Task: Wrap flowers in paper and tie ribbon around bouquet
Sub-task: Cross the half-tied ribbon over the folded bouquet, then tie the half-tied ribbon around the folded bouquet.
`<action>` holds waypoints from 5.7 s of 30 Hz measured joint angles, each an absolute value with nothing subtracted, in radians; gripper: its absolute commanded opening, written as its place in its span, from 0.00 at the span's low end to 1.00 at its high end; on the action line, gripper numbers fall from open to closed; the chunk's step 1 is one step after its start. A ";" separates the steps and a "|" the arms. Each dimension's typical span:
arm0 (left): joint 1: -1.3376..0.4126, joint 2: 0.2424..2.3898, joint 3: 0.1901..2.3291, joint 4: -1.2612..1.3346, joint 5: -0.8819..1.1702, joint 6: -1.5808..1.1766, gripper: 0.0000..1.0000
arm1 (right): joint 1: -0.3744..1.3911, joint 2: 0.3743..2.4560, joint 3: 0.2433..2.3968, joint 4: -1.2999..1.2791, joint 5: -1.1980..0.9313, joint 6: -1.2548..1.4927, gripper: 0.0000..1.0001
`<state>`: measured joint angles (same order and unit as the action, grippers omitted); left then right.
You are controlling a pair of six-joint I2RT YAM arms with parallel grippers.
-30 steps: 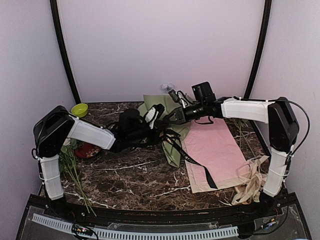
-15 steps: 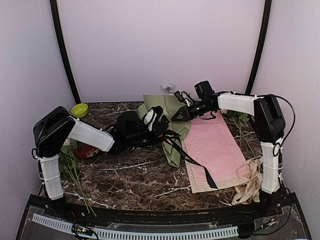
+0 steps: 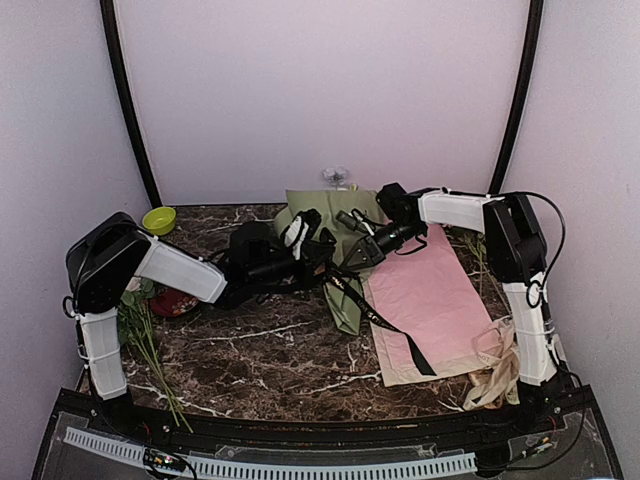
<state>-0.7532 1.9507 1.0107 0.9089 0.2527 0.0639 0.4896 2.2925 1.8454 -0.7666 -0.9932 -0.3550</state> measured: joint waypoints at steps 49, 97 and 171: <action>-0.738 1.979 1.007 0.956 0.363 0.102 0.00 | 0.525 2.395 1.983 -0.931 -1.031 -0.567 0.17; -0.738 1.979 0.926 1.025 0.320 0.108 0.00 | 0.562 2.233 1.644 -0.468 -1.139 -0.185 0.37; -0.716 1.990 0.875 1.052 0.274 0.009 0.00 | 0.557 2.091 1.634 -0.518 -0.525 -0.005 0.00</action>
<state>-0.7158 1.9896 0.8753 1.0519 0.2741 0.0086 0.5571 2.0907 1.6344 -0.5182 -0.5255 -0.0048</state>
